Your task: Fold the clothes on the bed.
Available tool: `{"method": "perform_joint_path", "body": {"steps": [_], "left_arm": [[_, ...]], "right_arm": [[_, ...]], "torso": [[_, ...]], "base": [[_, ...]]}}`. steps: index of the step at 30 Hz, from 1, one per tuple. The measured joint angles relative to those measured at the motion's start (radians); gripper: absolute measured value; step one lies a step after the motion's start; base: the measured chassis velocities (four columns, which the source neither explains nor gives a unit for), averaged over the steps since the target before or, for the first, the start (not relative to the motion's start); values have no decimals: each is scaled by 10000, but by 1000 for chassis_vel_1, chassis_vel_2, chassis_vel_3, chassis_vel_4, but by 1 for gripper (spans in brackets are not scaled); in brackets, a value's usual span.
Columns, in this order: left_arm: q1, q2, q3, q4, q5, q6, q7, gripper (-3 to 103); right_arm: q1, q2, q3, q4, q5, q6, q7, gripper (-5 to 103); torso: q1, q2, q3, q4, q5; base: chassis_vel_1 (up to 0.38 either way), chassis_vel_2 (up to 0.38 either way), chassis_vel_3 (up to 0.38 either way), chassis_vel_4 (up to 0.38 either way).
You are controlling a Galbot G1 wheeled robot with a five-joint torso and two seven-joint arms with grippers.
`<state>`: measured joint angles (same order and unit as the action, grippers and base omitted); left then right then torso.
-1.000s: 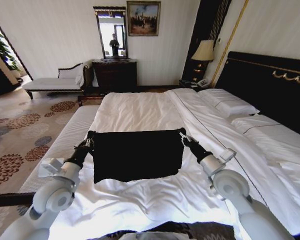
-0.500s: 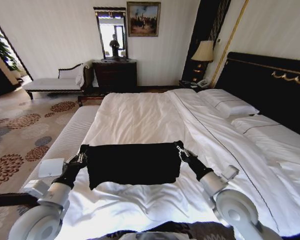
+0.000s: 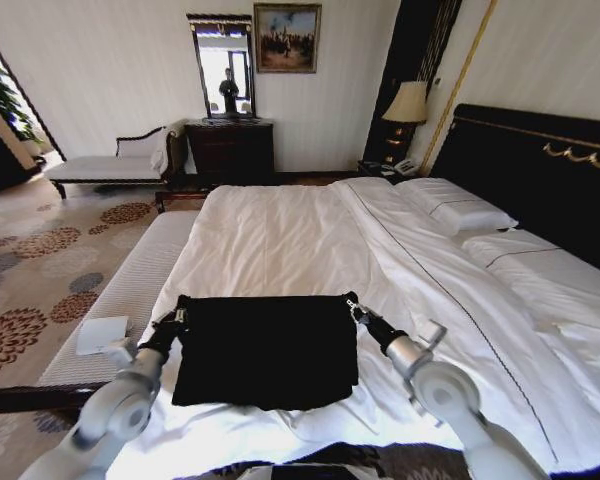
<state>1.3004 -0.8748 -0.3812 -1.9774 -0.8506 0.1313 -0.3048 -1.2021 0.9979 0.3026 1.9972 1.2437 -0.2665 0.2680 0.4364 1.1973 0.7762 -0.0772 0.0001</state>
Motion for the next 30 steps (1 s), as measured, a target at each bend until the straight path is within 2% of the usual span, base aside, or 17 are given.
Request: {"method": "perform_joint_path", "body": {"steps": [2, 4, 7, 9, 13, 19, 20, 24, 30], "left_arm": [[-1381, -216, 999, 1158, -43, -64, 9, 2], [-1710, -302, 1252, 1510, -53, -101, 62, 2], [-3053, -900, 2181, 3387, -76, -343, 220, 2], [-3282, -1035, 2275, 3689, -87, -381, 248, 2], [-4491, -1719, 2597, 5300, -84, -586, 299, 2], [-5607, -2210, 3090, 6685, -6, -857, 618, 2], [-5607, -2210, 3090, 6685, -6, -857, 618, 2], [-6080, -2527, 3237, 7517, -46, -1104, 776, 2], [-6228, -2712, 3333, 8019, 39, -1291, 1014, 2]], "right_arm": [[1196, 321, -718, -1401, -222, 212, -219, 1], [1452, 395, -874, -1722, -294, 279, -299, 1], [2675, 863, -1603, -3759, -858, 784, -796, 1], [2808, 922, -1662, -4025, -941, 854, -863, 1], [3607, 1465, -1913, -5722, -1540, 1342, -1162, 1], [4175, 1962, -1971, -6644, -2138, 1942, -1496, 1], [4175, 1962, -1971, -6644, -2138, 1942, -1496, 1], [4592, 2253, -2061, -7626, -2929, 2946, -1952, 1], [4768, 2515, -2120, -8364, -3616, 3445, -2185, 1]], "torso": [[1, 0, 0, 1, 1], [1, 0, 0, 2, 0], [3, -1, 1, 3, -3], [2, -1, 0, 4, -1], [0, 0, -1, 1, -2], [2, -1, -2, 2, -1], [2, -1, -2, 2, -1], [-3, 2, -4, 2, -1], [-1, 1, -2, 3, 0]], "base": [[0, 0, 0, 0], [0, 0, 0, 0], [0, 0, 0, 0], [0, 0, 0, 0], [0, 0, 0, 0], [0, 0, 0, 0], [0, 0, 0, 0], [0, 0, 0, 0], [0, 0, 0, 0]]}}
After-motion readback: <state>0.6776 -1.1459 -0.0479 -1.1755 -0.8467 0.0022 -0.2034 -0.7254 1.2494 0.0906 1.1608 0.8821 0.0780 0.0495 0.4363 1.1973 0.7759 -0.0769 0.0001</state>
